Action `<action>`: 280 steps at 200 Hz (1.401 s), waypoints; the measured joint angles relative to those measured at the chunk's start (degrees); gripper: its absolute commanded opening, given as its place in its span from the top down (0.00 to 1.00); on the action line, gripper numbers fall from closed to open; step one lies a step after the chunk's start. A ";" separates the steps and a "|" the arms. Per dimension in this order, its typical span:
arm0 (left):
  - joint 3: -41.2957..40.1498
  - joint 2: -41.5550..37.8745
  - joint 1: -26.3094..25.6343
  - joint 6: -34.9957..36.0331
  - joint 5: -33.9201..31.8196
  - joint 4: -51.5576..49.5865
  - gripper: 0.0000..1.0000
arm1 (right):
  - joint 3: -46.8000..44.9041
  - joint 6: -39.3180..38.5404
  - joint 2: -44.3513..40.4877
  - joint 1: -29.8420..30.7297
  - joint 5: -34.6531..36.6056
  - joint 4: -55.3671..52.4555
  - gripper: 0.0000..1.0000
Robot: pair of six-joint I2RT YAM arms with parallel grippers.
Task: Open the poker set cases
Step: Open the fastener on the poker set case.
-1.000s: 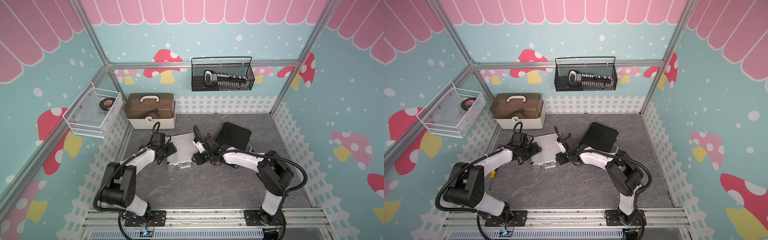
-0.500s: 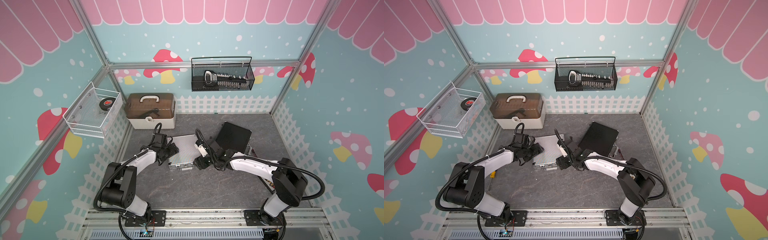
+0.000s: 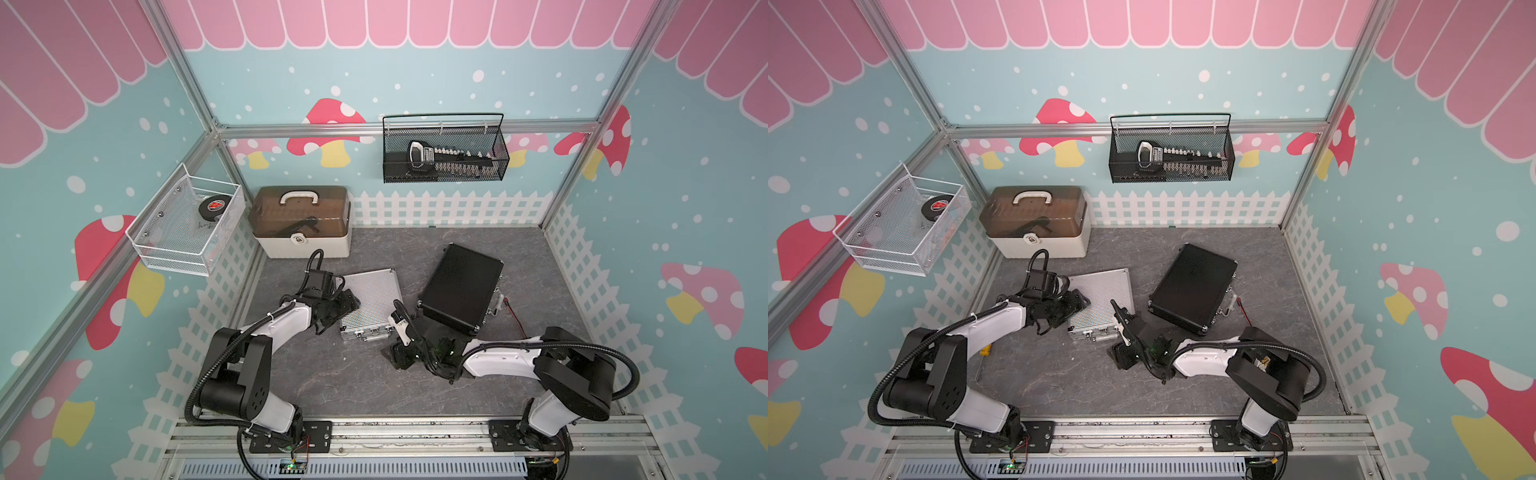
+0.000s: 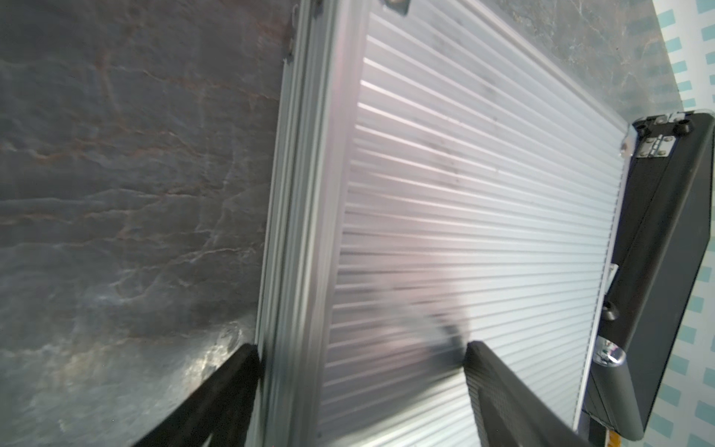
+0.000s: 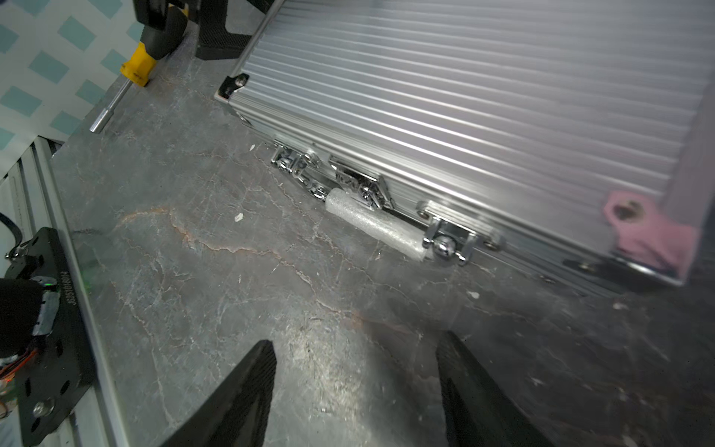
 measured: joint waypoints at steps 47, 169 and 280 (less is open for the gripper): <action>-0.28 -0.02 0.00 0.04 1.40 0.04 0.18 | -2.82 3.34 4.42 0.20 4.02 11.32 0.32; -0.33 0.00 0.00 0.24 1.64 0.04 0.18 | -3.08 6.95 11.39 -1.09 3.76 22.73 0.27; -0.42 0.00 0.07 0.44 1.68 0.04 0.18 | -4.13 7.69 13.66 -2.27 -2.08 30.16 0.49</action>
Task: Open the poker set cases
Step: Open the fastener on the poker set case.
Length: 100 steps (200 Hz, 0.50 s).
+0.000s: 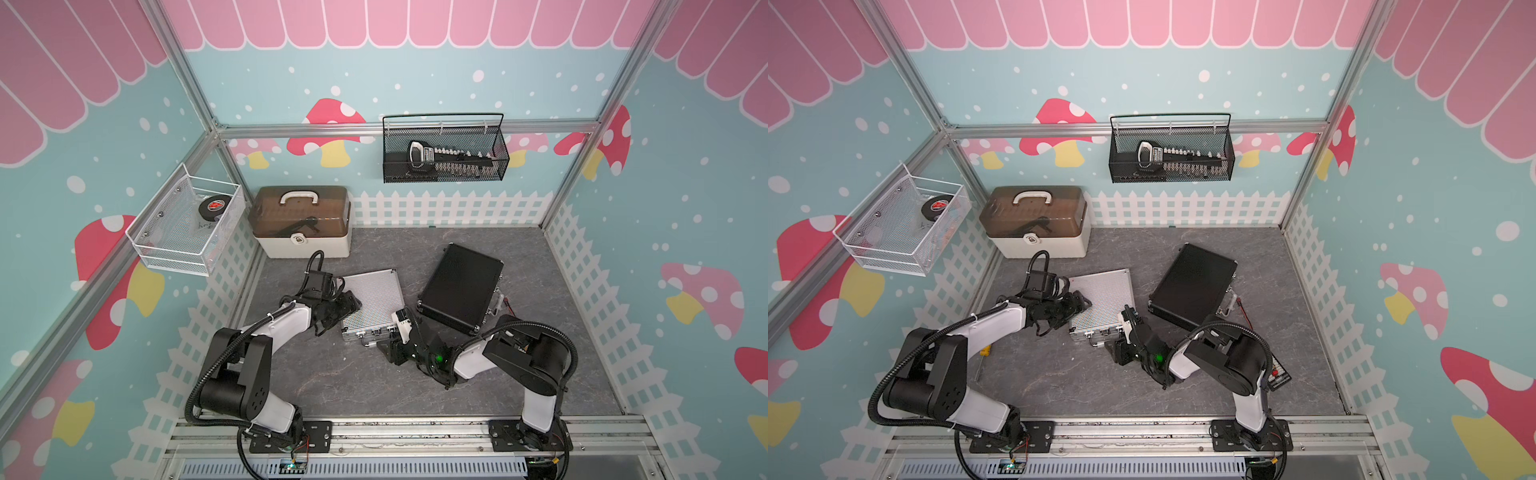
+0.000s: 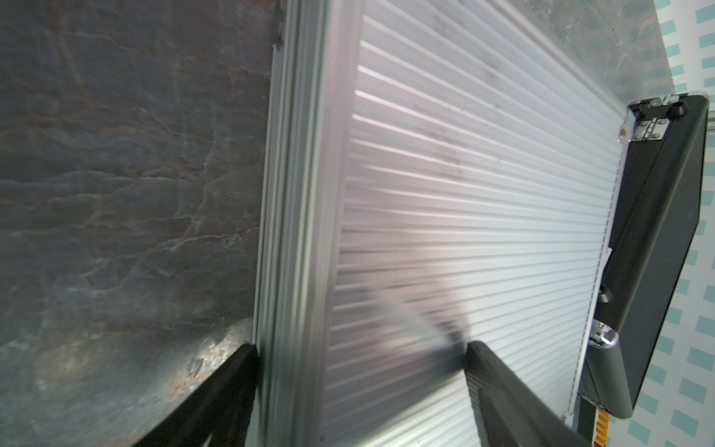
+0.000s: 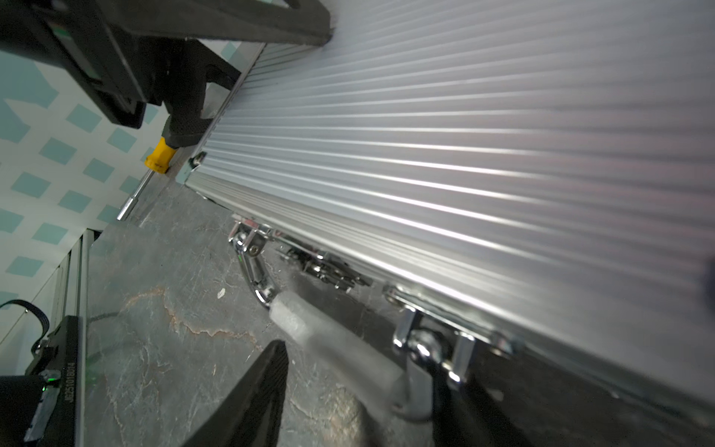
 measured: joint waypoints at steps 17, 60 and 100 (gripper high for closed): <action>0.00 0.00 0.02 0.02 0.02 0.02 0.18 | -0.26 0.15 0.09 -0.02 -0.61 0.59 0.51; 0.00 0.09 0.02 0.00 0.35 0.09 0.18 | -0.57 0.96 0.11 0.00 -1.14 1.27 0.50; -0.04 0.09 -0.02 0.00 0.35 0.15 0.18 | -0.66 5.05 0.11 0.02 -1.14 2.54 0.49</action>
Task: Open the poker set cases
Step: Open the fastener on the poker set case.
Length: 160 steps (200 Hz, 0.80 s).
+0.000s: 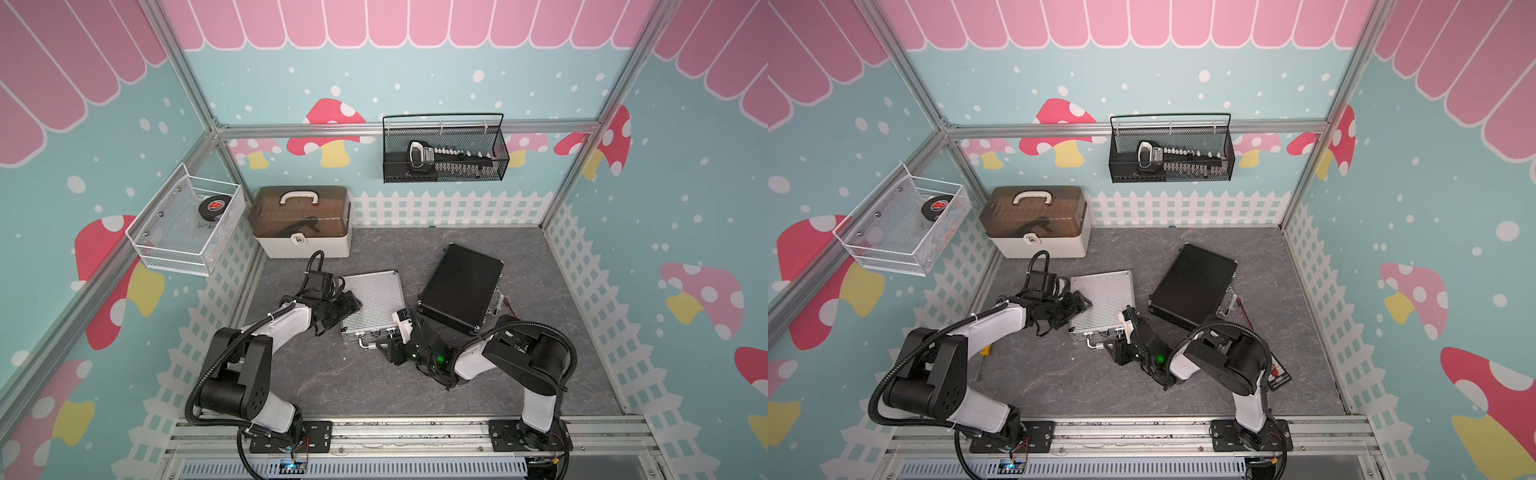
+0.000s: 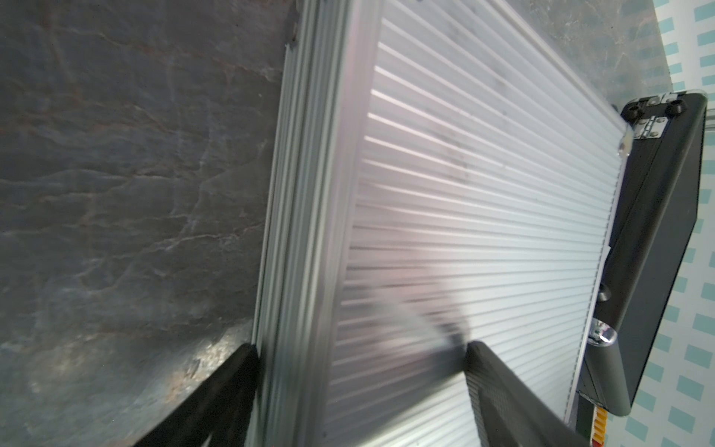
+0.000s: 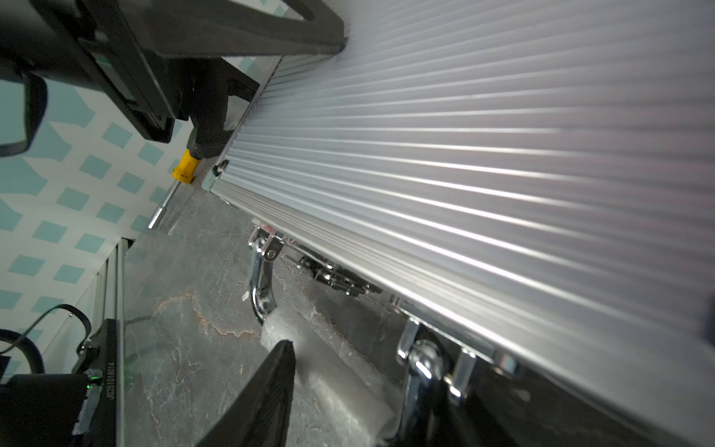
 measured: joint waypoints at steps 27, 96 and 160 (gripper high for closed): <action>-0.22 -0.11 -0.09 -0.02 -0.02 0.28 0.18 | -0.15 4.94 2.08 -0.02 0.00 3.65 0.52; -1.73 -1.62 -0.81 -0.44 -0.02 0.68 0.18 | -4.22 18.75 5.35 -0.63 1.53 14.47 0.69; -2.05 -6.43 -1.20 0.68 -4.24 -3.10 0.20 | -4.92 28.24 5.99 -0.79 2.69 17.62 0.87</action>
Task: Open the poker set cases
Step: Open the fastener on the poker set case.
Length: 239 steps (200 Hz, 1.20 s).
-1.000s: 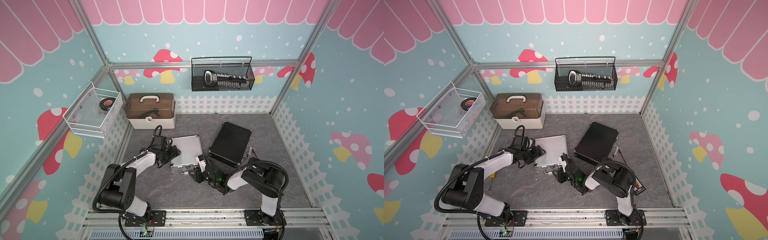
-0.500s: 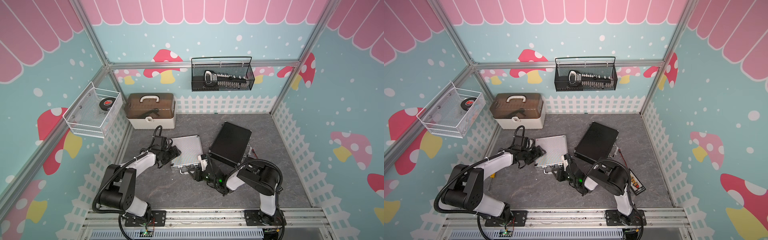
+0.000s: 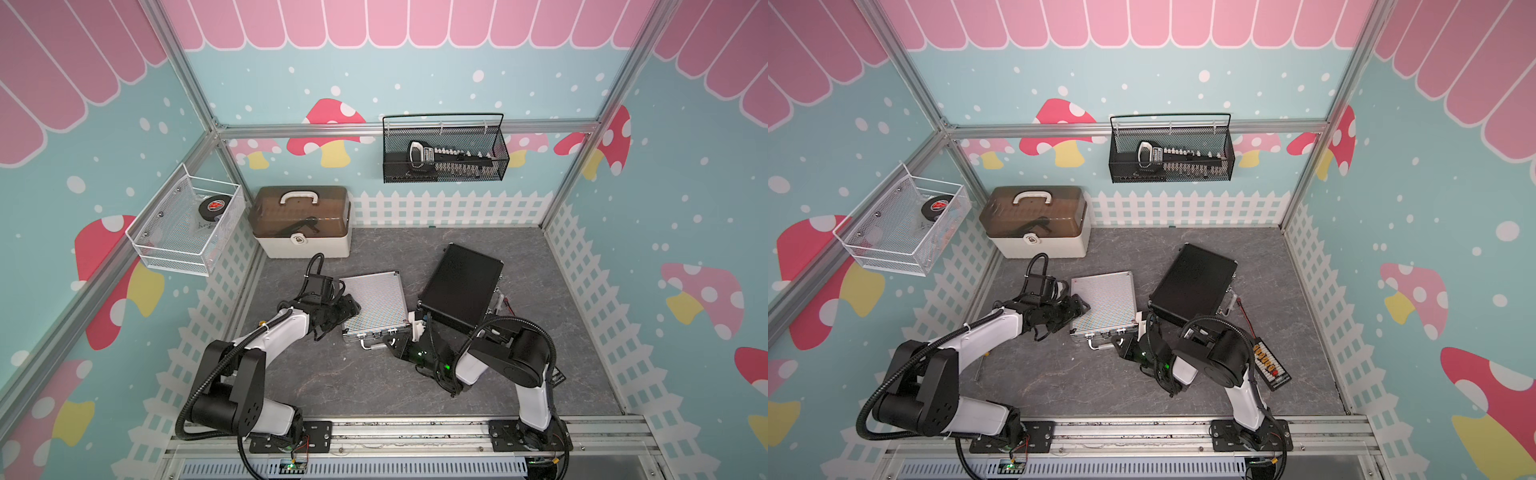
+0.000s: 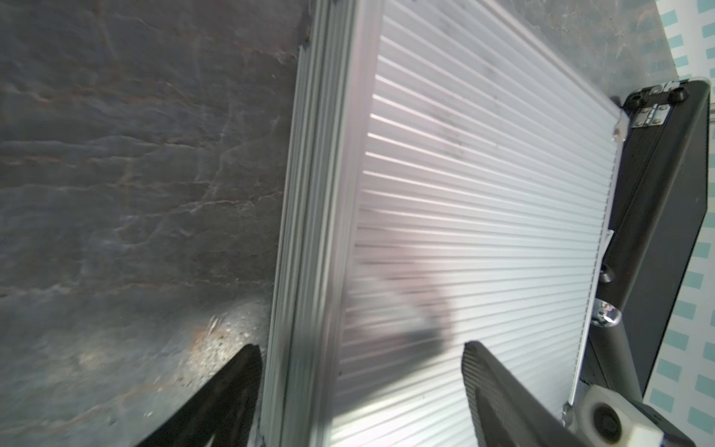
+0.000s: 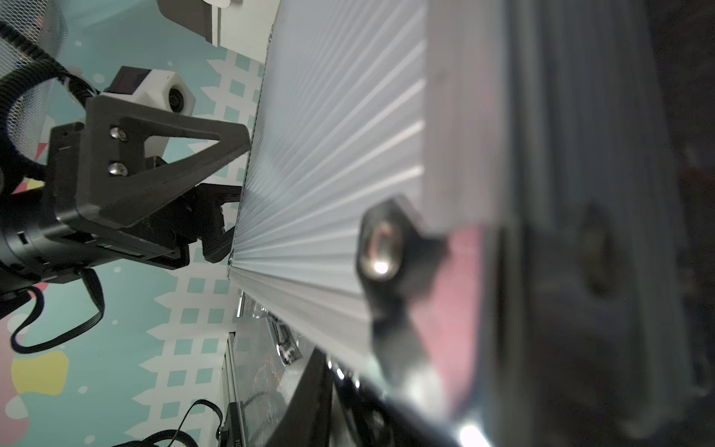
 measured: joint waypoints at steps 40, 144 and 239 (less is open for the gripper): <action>3.89 -7.76 -1.75 5.97 -8.31 -5.18 0.22 | -0.33 3.85 -0.90 0.00 0.39 -0.11 0.95; 8.13 -19.74 -28.20 55.98 -14.08 -14.34 0.24 | -0.39 12.31 -2.40 0.00 1.55 0.15 1.00; -4.83 -23.52 -35.65 77.64 -15.39 -14.21 0.22 | -0.61 13.79 -6.16 0.00 1.88 0.11 1.00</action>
